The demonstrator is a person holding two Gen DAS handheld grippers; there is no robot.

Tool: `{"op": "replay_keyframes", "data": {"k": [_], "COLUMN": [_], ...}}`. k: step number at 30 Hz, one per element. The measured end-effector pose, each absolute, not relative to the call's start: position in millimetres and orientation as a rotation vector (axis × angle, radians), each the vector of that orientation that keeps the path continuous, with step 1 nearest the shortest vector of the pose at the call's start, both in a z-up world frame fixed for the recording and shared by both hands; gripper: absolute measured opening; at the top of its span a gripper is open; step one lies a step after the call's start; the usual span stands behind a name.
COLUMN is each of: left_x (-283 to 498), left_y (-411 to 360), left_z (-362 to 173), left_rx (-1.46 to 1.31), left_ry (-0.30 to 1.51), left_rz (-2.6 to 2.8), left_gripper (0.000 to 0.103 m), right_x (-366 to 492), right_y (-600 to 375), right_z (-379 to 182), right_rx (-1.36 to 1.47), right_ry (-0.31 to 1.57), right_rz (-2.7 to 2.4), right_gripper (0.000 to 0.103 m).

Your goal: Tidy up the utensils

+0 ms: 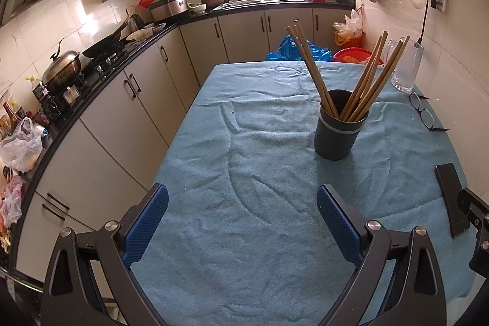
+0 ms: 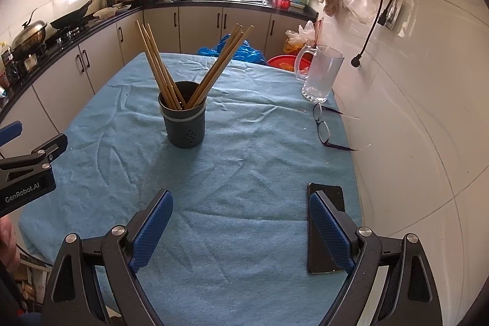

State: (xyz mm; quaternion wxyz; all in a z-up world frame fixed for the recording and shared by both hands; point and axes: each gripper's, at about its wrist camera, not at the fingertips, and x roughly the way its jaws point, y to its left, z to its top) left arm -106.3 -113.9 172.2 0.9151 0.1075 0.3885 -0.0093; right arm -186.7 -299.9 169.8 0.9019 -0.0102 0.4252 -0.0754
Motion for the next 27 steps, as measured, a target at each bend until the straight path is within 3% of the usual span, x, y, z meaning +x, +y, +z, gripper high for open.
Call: {"op": "replay_keyframes", "data": {"k": [27], "left_x": [-111.2], "left_y": [-107.6], "left_z": [172.2], "left_rx": [0.217], "left_ry": [0.804], "left_rz": [-0.010], "left_gripper": [0.097], "right_x": [-186.8], "right_y": [-292.4], "right_z": [167.0], "right_rx": [-0.027], "right_ry": [0.887], "right_rz": [-0.119], "right_gripper": [0.093]}}
